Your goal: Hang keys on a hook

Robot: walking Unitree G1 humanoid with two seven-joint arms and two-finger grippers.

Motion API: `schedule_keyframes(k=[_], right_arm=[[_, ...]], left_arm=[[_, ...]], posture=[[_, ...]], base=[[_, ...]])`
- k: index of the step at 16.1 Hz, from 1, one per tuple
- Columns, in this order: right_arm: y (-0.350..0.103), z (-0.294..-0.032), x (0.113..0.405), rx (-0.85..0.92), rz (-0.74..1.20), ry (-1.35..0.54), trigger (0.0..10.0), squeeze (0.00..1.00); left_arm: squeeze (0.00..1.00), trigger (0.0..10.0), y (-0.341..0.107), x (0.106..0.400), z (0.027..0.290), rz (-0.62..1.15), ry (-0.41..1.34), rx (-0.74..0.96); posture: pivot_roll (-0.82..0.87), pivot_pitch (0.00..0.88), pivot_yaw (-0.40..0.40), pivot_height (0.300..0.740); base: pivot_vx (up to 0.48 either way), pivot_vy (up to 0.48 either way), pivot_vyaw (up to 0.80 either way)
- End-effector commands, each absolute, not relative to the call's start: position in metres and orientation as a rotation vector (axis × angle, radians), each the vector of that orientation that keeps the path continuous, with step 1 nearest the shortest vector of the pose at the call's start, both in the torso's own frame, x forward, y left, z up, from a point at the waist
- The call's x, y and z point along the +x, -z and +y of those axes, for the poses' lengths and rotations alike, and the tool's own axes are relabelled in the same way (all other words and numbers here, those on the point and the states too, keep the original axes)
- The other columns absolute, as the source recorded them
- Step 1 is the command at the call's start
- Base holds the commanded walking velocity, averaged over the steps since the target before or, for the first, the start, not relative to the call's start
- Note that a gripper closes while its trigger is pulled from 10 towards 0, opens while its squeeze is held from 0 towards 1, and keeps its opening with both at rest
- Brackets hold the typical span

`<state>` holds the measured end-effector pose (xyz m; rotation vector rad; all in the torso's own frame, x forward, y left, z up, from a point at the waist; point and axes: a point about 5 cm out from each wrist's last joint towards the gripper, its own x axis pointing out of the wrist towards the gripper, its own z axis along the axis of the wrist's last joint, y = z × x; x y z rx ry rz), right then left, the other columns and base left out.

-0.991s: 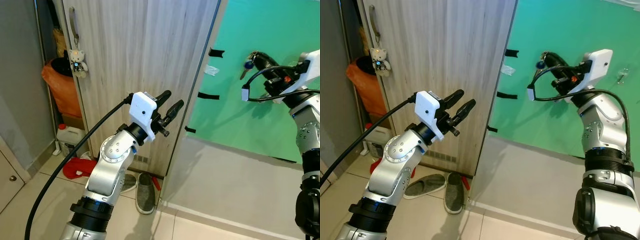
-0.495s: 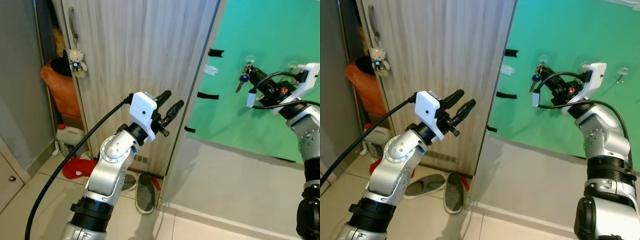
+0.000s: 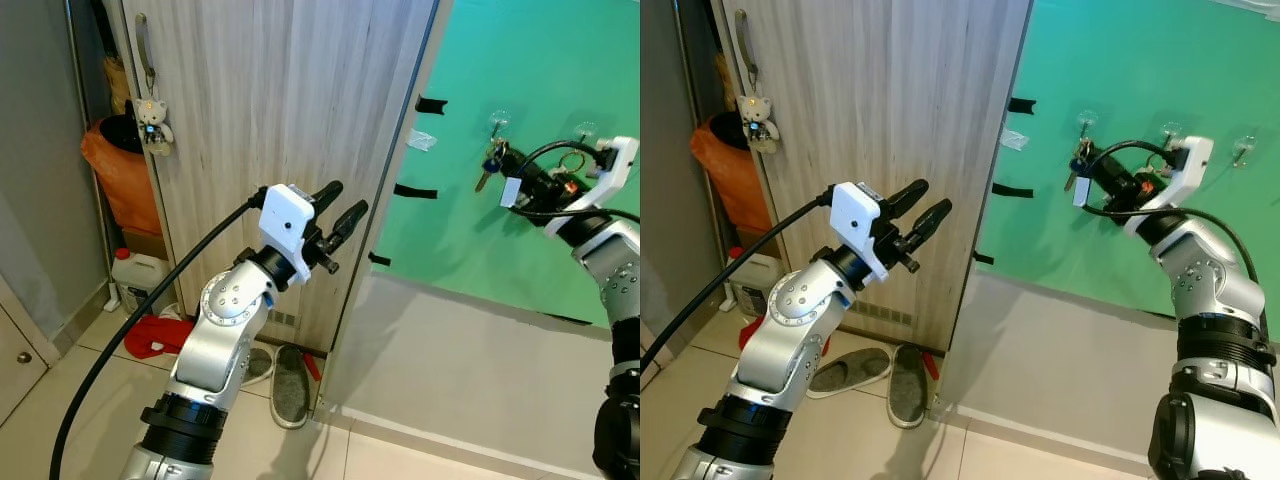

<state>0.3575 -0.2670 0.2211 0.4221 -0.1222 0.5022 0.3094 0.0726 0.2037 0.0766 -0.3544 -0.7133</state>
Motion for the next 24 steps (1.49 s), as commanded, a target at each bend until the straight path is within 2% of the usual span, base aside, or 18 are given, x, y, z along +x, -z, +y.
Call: schedule_keyframes(k=[1,8,15,24], right_arm=[[-0.224,-0.277,0.356,0.448,-0.131,-0.468,0.0,0.00],[-0.230,-0.281,0.358,0.464,-0.163,-0.430,0.0,0.00],[-0.239,-0.273,0.363,0.449,-0.184,-0.464,0.0,0.00],[-0.231,-0.273,0.369,0.494,-0.131,-0.417,0.0,0.00]], left_arm=[[0.00,10.0,-0.206,0.310,0.067,-0.358,0.733,0.090],[0.00,10.0,-0.206,0.310,0.067,-0.359,0.741,0.093],[0.00,10.0,-0.206,0.310,0.066,-0.363,0.740,0.098],[0.00,10.0,-0.206,0.309,0.067,-0.360,0.737,0.098]], posture=[[-0.04,0.000,-0.110,0.740],[-0.04,0.000,-0.106,0.740],[-0.04,0.000,-0.113,0.740],[-0.04,0.000,-0.111,0.740]], base=[[0.000,0.000,0.00],[0.000,0.000,0.00],[0.000,0.000,0.00],[0.000,0.000,0.00]])
